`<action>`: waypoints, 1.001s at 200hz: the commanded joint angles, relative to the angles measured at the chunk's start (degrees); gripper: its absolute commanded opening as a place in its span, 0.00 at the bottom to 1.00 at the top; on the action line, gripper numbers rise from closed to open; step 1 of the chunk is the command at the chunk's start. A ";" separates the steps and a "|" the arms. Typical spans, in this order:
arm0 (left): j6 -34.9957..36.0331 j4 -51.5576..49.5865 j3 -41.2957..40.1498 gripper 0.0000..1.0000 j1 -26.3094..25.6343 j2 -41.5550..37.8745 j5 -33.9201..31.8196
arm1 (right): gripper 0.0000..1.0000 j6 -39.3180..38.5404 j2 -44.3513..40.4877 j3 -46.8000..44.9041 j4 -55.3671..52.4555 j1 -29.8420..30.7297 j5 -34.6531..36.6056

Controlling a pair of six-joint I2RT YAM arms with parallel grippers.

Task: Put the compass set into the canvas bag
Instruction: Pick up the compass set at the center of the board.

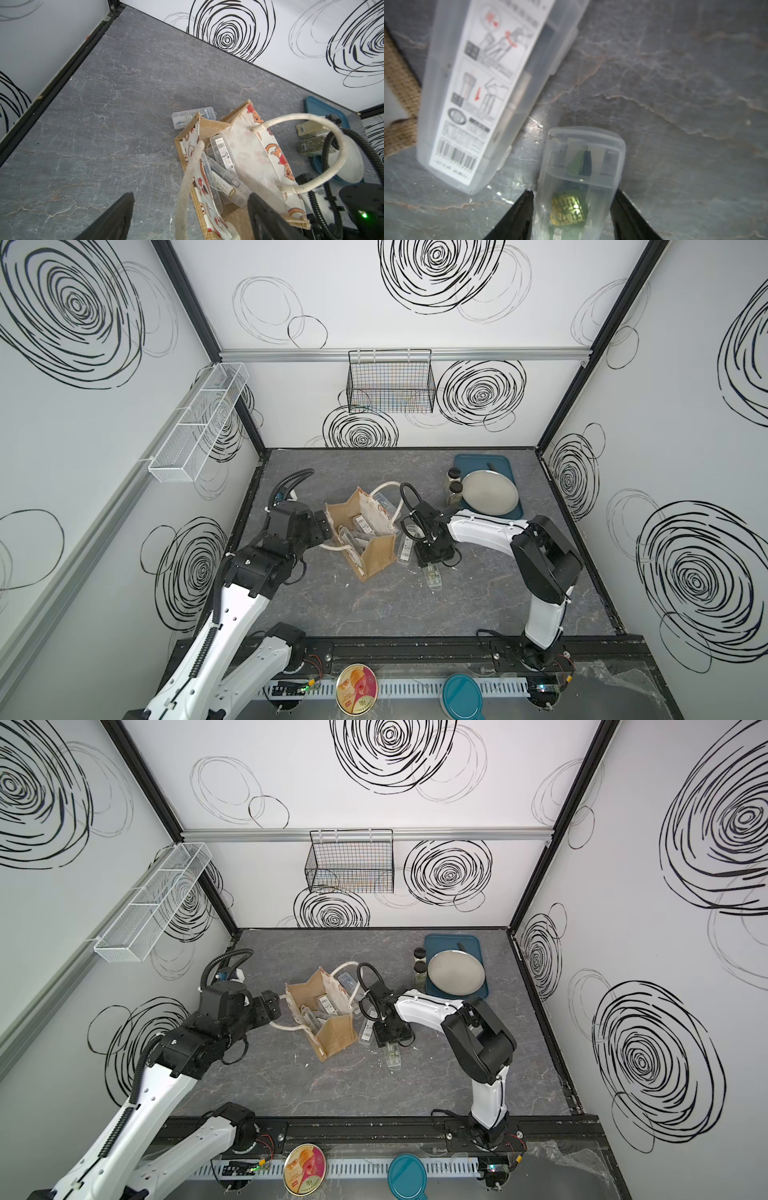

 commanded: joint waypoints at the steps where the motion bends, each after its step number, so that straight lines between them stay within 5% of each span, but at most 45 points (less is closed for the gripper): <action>1: -0.28 0.42 -0.25 0.89 -0.18 -0.35 -0.92 | 0.66 -2.54 -0.28 -0.36 -2.29 -1.14 -0.08; 54: -0.39 0.33 -0.13 0.89 -0.24 -0.02 -1.10 | 0.75 0.03 -1.31 -2.01 -2.22 0.33 -3.17; 200: -0.32 1.64 -0.73 0.89 -0.56 0.07 -0.48 | 0.54 1.33 3.38 0.66 -3.90 -0.16 0.97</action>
